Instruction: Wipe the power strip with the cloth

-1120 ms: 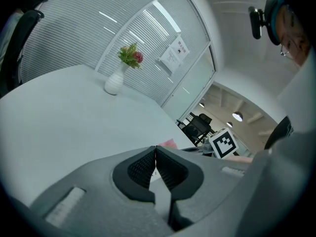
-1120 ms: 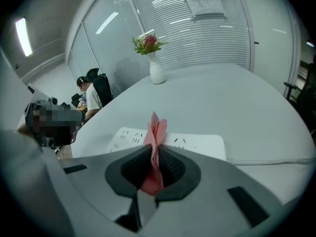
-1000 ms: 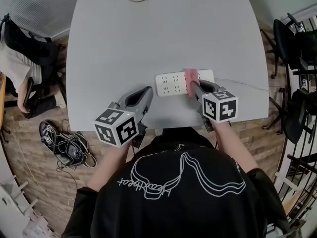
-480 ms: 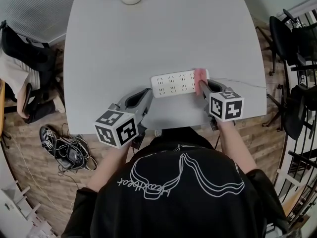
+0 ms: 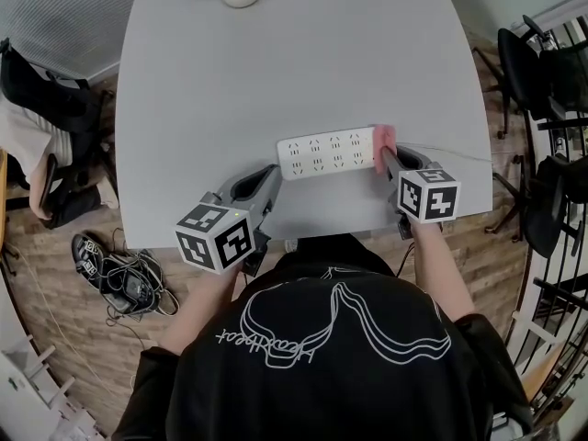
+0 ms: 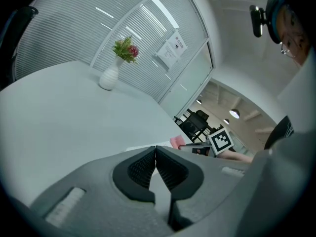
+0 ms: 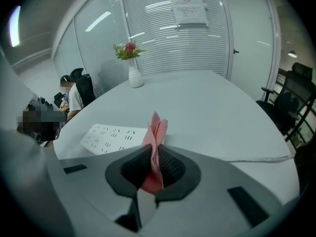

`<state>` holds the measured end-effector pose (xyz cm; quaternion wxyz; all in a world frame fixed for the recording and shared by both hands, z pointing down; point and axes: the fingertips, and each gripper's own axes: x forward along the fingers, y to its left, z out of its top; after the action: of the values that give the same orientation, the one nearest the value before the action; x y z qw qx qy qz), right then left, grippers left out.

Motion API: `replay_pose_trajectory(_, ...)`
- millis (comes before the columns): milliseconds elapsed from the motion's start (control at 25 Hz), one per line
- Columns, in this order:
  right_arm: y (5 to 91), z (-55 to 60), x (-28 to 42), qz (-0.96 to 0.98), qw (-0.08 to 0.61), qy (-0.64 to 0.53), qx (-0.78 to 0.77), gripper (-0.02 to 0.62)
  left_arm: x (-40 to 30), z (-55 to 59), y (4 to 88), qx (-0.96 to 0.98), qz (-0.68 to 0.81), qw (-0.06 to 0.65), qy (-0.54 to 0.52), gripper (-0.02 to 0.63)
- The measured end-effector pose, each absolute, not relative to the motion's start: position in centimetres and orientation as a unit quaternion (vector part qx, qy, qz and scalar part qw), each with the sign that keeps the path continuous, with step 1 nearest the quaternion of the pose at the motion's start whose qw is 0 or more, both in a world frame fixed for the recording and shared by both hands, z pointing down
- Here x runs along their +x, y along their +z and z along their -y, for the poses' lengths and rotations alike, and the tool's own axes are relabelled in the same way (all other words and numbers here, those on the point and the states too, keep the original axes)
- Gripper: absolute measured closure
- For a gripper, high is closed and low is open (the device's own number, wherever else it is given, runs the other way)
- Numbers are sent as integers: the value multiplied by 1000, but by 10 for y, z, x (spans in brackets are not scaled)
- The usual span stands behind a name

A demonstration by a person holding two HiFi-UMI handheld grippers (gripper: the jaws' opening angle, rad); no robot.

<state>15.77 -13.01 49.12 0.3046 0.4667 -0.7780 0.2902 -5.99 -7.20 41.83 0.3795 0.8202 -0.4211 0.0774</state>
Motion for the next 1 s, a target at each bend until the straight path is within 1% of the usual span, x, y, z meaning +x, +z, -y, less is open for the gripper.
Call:
replay_pose_trajectory(360,491,129,158,779,291,306,463,554,-63,66,423,815,425,385,79,592)
replay_pose_trajectory(560,480,133,154,782,259,318,469,557,-65,67,422,814,428,384,78,592)
replay_pose_trajectory(800,452,136,127,809,224,312,445,557,-70,67,420,812,434,382,74,592)
replay_pose_trajectory(1000,441,137,91,830,217,294,421,557,-80,64,421,808,441,384,71,592)
